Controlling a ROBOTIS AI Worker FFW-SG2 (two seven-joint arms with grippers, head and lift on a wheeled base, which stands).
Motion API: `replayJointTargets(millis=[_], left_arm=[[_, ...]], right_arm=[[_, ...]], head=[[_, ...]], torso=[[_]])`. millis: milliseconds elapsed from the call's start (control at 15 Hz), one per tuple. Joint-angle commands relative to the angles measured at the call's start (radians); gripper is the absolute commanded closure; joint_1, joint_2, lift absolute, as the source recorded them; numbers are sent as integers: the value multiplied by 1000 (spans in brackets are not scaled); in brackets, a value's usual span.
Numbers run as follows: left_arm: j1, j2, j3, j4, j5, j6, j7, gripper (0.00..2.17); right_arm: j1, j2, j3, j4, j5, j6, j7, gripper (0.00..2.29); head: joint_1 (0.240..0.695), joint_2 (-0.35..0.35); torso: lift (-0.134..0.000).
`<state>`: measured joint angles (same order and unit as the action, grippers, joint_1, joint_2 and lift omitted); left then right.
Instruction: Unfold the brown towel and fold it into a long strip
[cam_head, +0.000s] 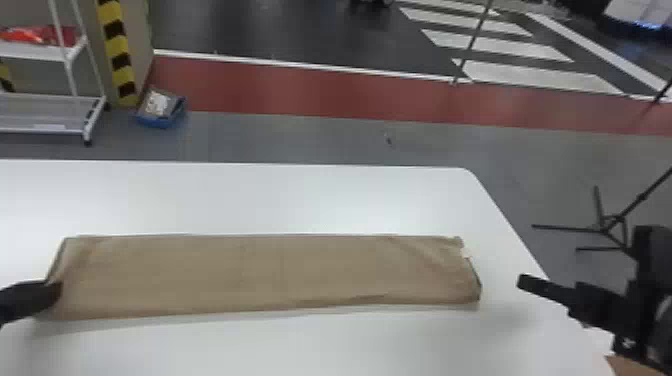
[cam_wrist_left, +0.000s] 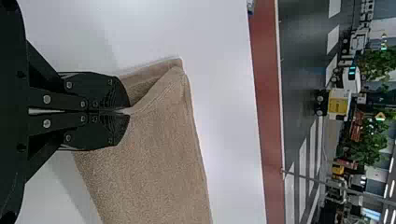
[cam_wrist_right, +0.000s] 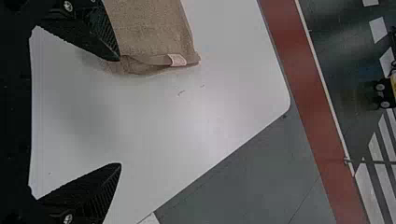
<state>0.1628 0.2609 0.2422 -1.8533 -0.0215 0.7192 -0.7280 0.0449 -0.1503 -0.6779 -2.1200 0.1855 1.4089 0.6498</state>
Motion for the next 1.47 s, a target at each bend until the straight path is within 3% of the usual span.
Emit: replayJointTargets(millis=[0, 67, 133, 200, 267, 467, 600, 733, 933, 1067, 1267, 1400], left_arm=[[57, 0, 26, -32, 0, 1, -10, 1713], [76, 0, 34, -46, 0, 1, -16, 1652], [101, -3, 43, -61, 3, -2, -14, 1001], [116, -9, 54, -73, 9, -2, -4, 87], [124, -14, 68, -76, 14, -5, 12, -2], [123, -46, 126, -115, 118, -5, 67, 29], [96, -80, 144, -130, 258, -33, 131, 29], [87, -129, 118, -132, 322, -115, 205, 29], [87, -167, 12, -121, 321, -247, 340, 29], [100, -187, -24, -116, 308, -266, 395, 29], [170, -192, -86, -124, 265, -456, 453, 29], [198, -193, -136, -124, 259, -523, 484, 29]], right_arm=[[-3, 1, 4, 0, -9, -8, -2, 80], [-5, 6, 4, 0, -18, -17, -6, 80], [-5, 9, 6, -2, -23, -17, -7, 83], [-5, 12, 11, -9, -24, -23, -10, 83], [-5, 28, 12, -34, -31, -23, -13, 83], [20, 100, 21, -181, -84, -29, -22, 87], [50, 151, 63, -311, -109, -35, -71, 87], [81, 151, 109, -374, -147, -66, -127, 87], [266, 151, 258, -383, -144, -495, -269, 87], [351, 151, 356, -348, -144, -692, -343, 87], [437, 151, 497, -215, -87, -1054, -432, 87], [520, 151, 529, -127, -74, -1342, -493, 87]], head=[[695, -255], [695, -252], [695, -247], [695, -243], [695, -240], [695, -194], [695, -160], [695, -123], [695, -117], [695, -118], [695, -87], [695, -51]], torso=[[-115], [-115], [-115], [-115], [-115], [-115], [-115], [-115], [-115], [-115], [-115], [-115]])
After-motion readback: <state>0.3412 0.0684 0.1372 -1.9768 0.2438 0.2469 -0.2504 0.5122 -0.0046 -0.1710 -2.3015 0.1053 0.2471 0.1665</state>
